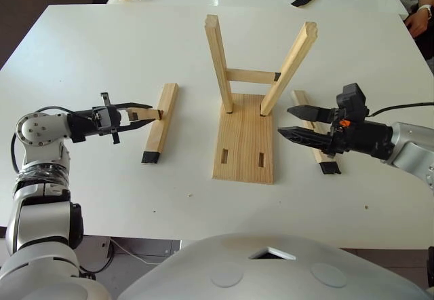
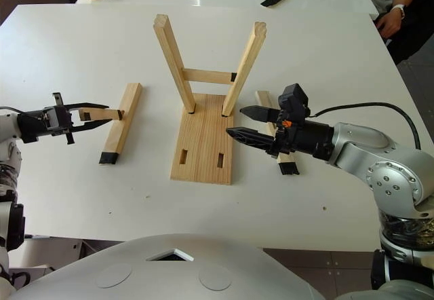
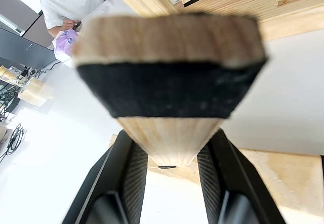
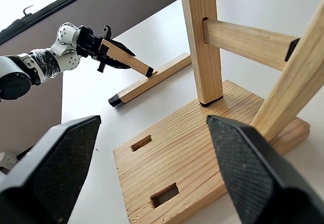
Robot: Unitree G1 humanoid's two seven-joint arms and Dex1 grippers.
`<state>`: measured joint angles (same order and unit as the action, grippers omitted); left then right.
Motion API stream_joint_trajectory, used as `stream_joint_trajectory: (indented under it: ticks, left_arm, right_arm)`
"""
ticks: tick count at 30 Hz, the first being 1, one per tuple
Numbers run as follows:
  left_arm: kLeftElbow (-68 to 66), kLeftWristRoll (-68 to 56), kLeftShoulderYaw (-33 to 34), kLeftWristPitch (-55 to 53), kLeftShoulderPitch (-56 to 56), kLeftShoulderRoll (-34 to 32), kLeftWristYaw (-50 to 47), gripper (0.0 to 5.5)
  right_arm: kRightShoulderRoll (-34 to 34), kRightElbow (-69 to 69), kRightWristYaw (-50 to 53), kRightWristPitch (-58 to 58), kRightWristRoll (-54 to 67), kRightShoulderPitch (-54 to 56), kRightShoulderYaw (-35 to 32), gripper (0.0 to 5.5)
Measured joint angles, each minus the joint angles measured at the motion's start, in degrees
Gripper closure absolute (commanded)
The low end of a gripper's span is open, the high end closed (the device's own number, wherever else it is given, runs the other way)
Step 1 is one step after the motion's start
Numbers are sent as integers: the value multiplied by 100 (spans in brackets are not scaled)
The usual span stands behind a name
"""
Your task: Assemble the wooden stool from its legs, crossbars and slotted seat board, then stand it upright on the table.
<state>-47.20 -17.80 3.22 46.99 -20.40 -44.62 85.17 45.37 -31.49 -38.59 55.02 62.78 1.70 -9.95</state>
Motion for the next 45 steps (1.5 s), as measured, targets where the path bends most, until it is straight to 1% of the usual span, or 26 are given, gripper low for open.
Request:
stream_joint_trajectory:
  ticks: [5, 10, 18, 22, 27, 36, 45]
  left_arm:
    - [707, -241, -35, -780, 278, -1, 95, 419]
    - [1243, -321, -46, -1274, 419, -5, 176, 419]
    - [1596, -301, -99, -1823, 477, -135, 249, 419]
    - [1564, -222, -106, -1996, 343, -197, 234, 419]
    - [1536, -220, -105, -2055, -46, -178, 226, 419]
    - [1485, -131, -112, -2067, -73, -68, 230, 419]
    - [887, 136, -137, -1451, -102, -74, 366, 419]
  right_arm:
    - [-9, -21, 87, 6, -1, -13, -2, 164]
    - [-59, -117, 240, 5, -1, -104, -5, 164]
    - [-150, -122, 348, 4, -2, -107, -3, 164]
    - [-189, -156, 362, 2, -2, -151, -9, 164]
    - [-232, -217, 430, -12, -2, -215, -11, 164]
    - [-239, -228, 456, -19, -1, -229, -11, 164]
    - [-238, -232, 455, -19, 0, -243, -11, 164]
